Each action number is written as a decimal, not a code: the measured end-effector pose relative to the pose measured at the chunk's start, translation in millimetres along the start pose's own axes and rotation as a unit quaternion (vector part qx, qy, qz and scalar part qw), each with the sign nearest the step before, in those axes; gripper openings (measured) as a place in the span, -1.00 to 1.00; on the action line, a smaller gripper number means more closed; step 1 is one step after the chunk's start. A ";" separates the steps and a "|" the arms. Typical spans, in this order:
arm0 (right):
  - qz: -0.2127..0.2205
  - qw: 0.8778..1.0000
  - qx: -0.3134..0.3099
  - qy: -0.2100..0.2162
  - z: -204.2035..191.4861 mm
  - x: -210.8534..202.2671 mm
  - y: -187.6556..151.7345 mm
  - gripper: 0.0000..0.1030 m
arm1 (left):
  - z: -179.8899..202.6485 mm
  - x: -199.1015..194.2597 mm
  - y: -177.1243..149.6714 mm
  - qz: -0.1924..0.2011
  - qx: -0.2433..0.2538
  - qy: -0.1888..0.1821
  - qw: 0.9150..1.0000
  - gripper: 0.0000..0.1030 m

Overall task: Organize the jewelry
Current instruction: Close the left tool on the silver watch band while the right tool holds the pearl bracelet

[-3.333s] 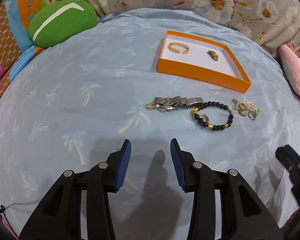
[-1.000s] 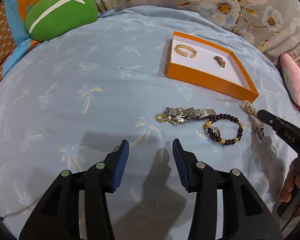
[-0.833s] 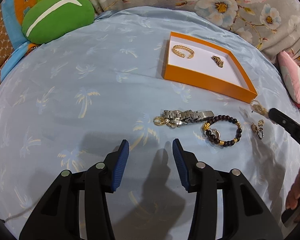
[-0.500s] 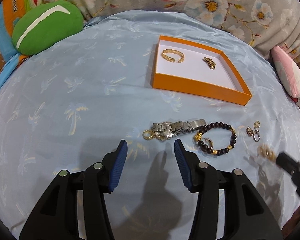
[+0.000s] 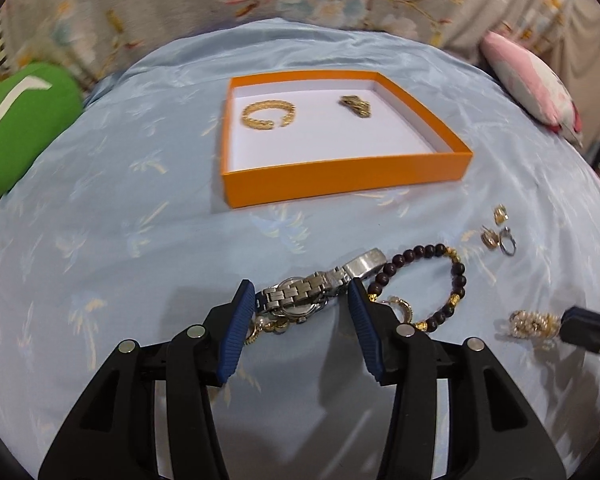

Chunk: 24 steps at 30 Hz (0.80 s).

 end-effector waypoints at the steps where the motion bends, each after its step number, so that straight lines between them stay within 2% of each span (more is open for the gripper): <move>1: -0.001 1.000 0.001 -0.001 0.2 0.8 0.0 -0.93 | 0.3 1.6 0.7 -0.001 0.012 -0.007 1.000 -0.09; 4: -0.003 1.000 0.005 -0.001 0.5 3.1 0.1 -0.93 | -0.7 3.6 3.6 -0.006 0.035 -0.024 0.999 -0.12; 6: -0.004 1.000 0.006 0.000 0.3 4.5 0.5 -0.93 | -0.9 2.3 1.9 -0.007 0.041 -0.025 0.999 -0.24; 7: -0.004 1.000 0.007 -0.001 0.4 4.8 0.8 -0.93 | -0.6 0.3 -0.1 -0.008 0.042 -0.028 0.999 -0.31; 10: -0.004 1.000 0.009 0.000 0.8 6.1 1.7 -0.93 | 2.1 -7.3 -8.2 -0.007 0.035 -0.043 0.998 -0.35; 11: -0.004 1.000 0.009 0.000 0.8 6.0 1.9 -0.93 | 3.6 -9.6 -10.7 -0.010 0.034 -0.050 0.998 -0.48; 13: -0.004 1.000 0.009 0.000 1.5 6.0 2.1 -0.93 | 7.1 -16.1 -15.8 -0.010 0.030 -0.059 0.998 -0.48; 19: -0.005 1.000 0.012 0.000 1.1 6.8 2.8 -0.93 | 7.2 -17.3 -10.7 0.004 0.020 -0.025 0.999 -0.41; 24: -0.005 1.000 0.010 0.001 0.9 6.1 3.3 -0.93 | 12.3 -2.6 -6.4 -0.012 0.027 -0.028 0.999 -0.34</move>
Point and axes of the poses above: each gripper's, at about its wrist camera, not at the fingertips, and x roughly the way its jaws point, z to its right, y to its top, the point moved 3 cm from there along x, roughly the way its jaws point, and after that the axes turned 9 degrees about -x, right-handed, at the moved point
